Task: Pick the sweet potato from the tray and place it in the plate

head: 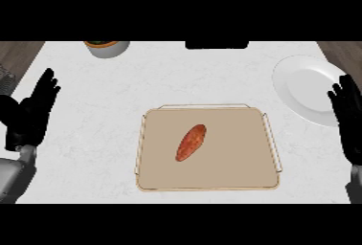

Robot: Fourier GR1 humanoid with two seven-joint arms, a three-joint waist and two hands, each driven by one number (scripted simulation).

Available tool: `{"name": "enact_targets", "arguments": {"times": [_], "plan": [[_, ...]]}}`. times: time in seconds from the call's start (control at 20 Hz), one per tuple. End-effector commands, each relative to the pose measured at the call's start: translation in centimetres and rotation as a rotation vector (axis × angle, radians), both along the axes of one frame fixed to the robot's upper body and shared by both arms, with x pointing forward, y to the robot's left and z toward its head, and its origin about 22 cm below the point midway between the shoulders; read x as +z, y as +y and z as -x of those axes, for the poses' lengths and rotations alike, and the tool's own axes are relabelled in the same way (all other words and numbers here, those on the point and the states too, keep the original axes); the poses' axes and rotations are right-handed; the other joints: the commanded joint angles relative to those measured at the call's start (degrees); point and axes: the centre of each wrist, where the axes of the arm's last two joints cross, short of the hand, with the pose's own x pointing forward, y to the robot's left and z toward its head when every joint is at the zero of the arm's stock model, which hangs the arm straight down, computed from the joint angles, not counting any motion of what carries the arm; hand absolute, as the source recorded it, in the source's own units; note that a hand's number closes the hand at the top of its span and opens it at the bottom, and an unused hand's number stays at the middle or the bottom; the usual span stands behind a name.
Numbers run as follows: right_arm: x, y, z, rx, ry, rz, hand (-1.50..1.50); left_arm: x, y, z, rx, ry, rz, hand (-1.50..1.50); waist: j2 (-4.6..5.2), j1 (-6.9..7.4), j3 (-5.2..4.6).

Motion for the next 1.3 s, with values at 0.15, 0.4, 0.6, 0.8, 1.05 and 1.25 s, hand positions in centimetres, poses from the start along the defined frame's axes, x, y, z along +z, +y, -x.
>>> {"name": "enact_targets", "arguments": {"times": [0.15,0.4,0.6,0.8,1.05,1.25], "plan": [[0.1,10.9,0.4,0.177,-0.097,-0.308,1.5,-2.7,-1.4,1.7,-0.006,0.096,0.039,0.0,1.88,1.54,-0.35],[-0.6,3.0,-0.3,0.105,-0.06,0.602,1.5,-4.7,-3.8,2.5,-0.043,0.174,0.077,0.0,2.26,1.51,-1.93],[-7.0,13.9,2.5,-0.124,-0.085,0.135,1.5,-7.2,-5.5,4.3,-0.042,0.216,0.12,0.0,2.25,1.47,-0.13],[-6.2,17.2,3.9,-0.054,-0.231,-0.185,-1.5,-6.8,-5.7,4.1,-0.051,0.192,0.124,0.0,2.19,1.49,0.16],[-11.7,18.6,5.6,0.234,-0.158,0.09,-1.5,-6.0,-6.9,3.6,-0.036,0.207,0.12,0.0,2.08,0.97,-0.3],[-11.1,16.2,2.6,0.195,-0.072,0.372,-1.5,-7.5,-6.9,4.7,-0.035,0.213,0.117,0.0,2.09,1.28,-0.46]]}}
